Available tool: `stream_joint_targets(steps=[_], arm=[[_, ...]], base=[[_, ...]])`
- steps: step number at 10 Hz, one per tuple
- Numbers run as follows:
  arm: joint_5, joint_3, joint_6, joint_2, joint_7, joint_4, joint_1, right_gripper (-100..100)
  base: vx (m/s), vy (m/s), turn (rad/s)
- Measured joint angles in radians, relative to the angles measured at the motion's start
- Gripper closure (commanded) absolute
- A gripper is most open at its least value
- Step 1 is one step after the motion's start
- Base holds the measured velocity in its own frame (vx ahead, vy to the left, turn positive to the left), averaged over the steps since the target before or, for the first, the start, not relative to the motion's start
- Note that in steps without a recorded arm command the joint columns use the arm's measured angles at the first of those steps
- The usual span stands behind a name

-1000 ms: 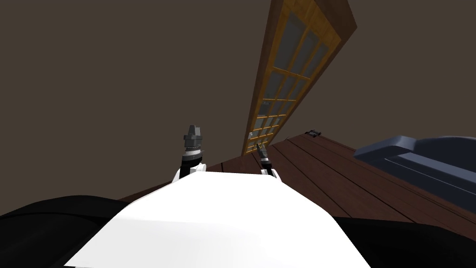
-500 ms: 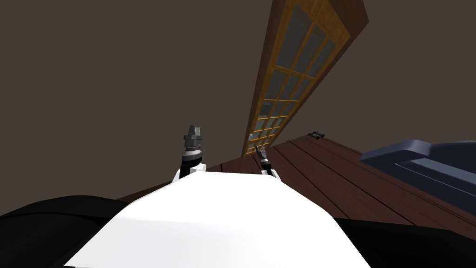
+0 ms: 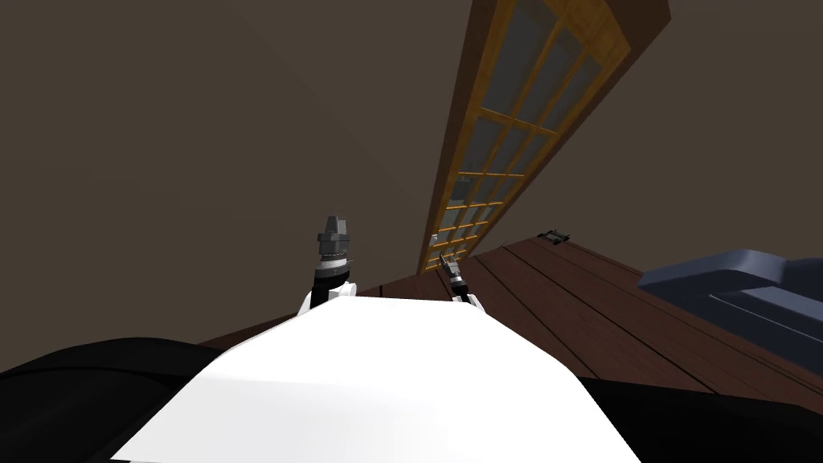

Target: Pull the door open

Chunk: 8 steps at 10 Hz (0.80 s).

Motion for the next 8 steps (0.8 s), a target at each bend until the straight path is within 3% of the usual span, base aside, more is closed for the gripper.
stream_joint_targets(steps=[5,8], arm=[[0.032,-0.004,-0.025,-0.012,0.051,0.101,-0.028,-100],[0.051,-0.009,-0.054,-0.02,0.087,0.187,-0.055,-100]], base=[[0.052,-0.028,0.026],[0.073,-0.037,0.043]])
